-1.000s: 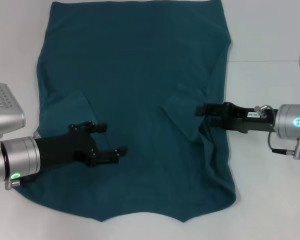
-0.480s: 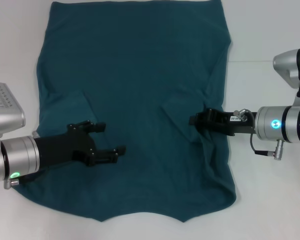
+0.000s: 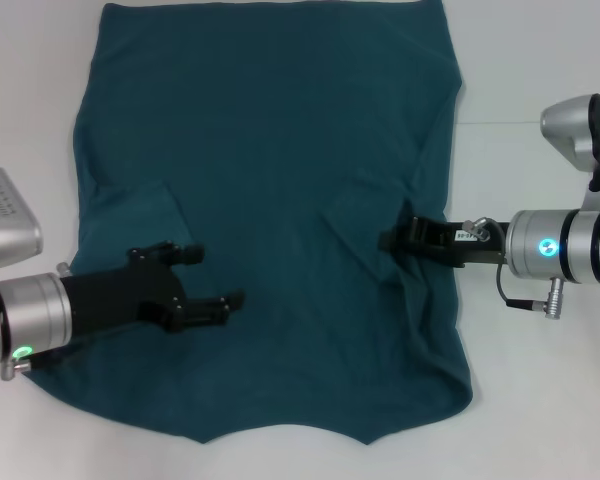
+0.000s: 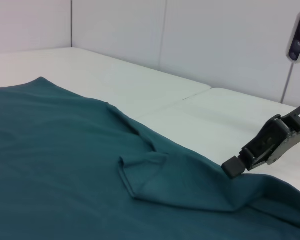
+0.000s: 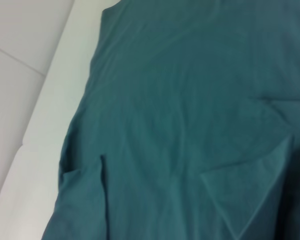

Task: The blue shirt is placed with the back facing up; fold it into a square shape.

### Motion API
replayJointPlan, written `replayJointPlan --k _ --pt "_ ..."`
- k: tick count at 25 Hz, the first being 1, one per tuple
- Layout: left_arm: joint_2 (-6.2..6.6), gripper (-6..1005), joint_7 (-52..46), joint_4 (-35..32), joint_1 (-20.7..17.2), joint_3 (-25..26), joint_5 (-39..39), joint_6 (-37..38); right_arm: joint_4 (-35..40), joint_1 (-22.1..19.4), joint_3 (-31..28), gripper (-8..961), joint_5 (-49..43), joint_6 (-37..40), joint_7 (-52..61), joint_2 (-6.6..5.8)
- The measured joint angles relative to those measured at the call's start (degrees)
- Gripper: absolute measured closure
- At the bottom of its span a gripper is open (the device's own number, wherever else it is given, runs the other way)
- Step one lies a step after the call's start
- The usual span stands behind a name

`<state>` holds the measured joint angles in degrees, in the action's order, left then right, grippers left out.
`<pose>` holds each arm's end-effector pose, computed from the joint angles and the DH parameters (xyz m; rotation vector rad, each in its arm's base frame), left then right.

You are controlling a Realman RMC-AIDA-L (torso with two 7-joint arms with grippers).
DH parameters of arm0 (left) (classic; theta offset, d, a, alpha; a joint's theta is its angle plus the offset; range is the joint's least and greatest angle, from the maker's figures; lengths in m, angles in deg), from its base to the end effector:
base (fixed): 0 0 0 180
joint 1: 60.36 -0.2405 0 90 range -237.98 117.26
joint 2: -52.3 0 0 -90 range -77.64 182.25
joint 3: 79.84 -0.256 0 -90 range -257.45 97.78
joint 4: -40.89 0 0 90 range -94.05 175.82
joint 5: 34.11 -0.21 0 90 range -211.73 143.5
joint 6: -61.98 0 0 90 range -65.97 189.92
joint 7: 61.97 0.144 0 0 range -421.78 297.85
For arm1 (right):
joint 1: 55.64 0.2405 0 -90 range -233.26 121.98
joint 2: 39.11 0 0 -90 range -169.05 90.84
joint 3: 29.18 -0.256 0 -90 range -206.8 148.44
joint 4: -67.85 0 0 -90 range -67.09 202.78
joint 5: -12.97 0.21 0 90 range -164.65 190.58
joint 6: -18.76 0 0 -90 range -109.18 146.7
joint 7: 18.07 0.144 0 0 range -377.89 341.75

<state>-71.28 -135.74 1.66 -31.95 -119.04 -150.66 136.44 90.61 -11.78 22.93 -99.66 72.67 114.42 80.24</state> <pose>-0.2818 0.3402 -0.0241 -2.5576 -0.6033 -0.5099 0.2430 0.4046 -0.0616 -2.1135 1.7724 0.5607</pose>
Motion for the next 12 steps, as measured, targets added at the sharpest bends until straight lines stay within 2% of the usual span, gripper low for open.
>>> replayJointPlan --k 12 --pt "0.02 199 -2.2 -4.3 -2.6 0.0 -1.2 5.0 0.1 2.2 2.1 946 -0.1 2.1 -2.3 0.33"
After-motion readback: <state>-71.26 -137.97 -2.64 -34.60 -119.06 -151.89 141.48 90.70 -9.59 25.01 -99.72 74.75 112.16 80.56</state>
